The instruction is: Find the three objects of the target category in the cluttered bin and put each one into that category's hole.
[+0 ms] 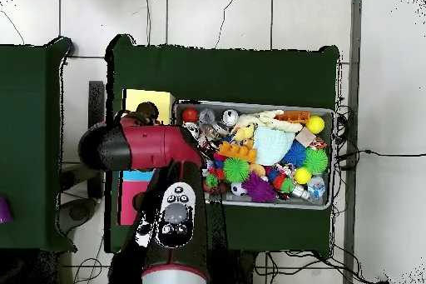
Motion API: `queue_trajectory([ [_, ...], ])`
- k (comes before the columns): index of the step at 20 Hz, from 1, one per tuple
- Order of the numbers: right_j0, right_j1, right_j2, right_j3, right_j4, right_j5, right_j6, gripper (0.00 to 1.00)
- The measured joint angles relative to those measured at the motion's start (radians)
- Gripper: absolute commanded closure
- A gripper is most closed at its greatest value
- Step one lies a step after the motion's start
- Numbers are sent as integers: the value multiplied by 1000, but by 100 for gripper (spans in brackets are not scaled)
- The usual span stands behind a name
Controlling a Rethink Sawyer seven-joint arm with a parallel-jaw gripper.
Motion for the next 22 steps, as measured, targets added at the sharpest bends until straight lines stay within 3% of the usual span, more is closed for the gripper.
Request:
queue_trajectory([
  [11,-2,-138,-1,94,-3,13,0,100],
  [22,-38,-180,-3,142,-14,13,0,100],
])
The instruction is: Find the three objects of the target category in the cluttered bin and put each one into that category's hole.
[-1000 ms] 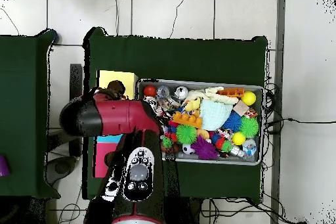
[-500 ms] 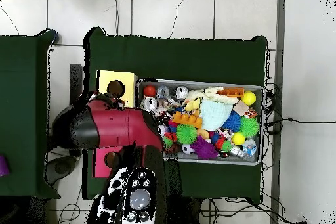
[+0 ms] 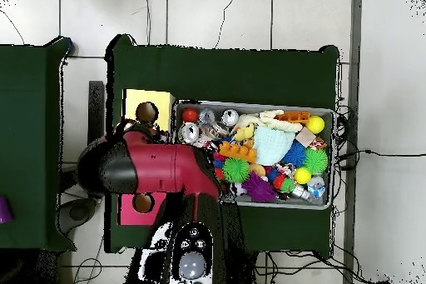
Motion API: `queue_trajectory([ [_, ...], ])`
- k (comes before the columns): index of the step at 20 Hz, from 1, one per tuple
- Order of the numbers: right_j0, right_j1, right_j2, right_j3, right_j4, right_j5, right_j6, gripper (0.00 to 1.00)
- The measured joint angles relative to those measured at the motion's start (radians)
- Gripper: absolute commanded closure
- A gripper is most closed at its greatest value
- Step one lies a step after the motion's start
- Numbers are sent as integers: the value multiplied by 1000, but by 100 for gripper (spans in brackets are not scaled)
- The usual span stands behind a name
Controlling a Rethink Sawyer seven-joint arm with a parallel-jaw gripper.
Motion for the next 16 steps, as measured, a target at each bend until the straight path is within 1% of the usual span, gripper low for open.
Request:
queue_trajectory([
  [6,-38,0,-3,9,-28,0,0,100],
  [8,-41,0,-3,10,-31,0,0,100],
  [9,-49,0,-5,12,-44,0,0,100],
  [16,-54,0,-19,12,-74,0,0,100],
])
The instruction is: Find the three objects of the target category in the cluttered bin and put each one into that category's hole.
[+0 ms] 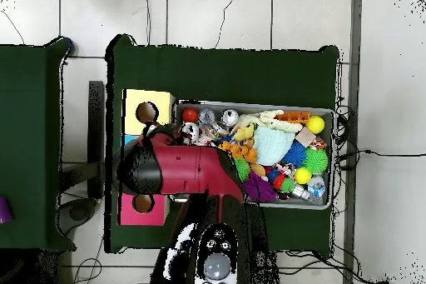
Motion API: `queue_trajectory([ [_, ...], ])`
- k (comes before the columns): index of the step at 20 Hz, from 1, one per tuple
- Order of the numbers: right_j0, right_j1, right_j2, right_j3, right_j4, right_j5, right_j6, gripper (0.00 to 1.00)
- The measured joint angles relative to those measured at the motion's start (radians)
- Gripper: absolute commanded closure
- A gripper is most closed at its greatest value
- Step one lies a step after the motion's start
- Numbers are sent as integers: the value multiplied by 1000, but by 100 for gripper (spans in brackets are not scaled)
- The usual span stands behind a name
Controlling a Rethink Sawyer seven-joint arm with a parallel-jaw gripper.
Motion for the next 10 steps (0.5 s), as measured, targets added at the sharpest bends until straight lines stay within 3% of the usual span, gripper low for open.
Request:
queue_trajectory([
  [10,-20,0,-9,0,-7,0,0,100],
])
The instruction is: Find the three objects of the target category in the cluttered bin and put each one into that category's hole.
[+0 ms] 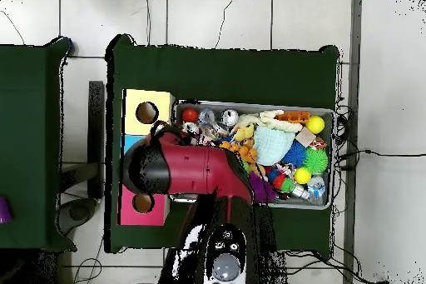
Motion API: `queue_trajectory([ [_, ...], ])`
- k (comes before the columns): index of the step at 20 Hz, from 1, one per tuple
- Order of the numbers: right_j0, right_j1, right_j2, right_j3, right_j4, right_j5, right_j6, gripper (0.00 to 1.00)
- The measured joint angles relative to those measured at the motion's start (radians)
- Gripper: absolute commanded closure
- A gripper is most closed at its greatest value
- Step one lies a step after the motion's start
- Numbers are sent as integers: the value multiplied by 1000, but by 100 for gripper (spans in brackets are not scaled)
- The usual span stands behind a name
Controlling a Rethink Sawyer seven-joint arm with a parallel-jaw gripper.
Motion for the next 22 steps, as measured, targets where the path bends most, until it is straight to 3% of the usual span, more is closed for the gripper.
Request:
queue_trajectory([
  [5,-35,0,0,0,-2,0,0,100],
  [14,-101,2,0,0,-71,-18,0,100],
  [22,-140,24,12,8,-128,-109,0,100],
])
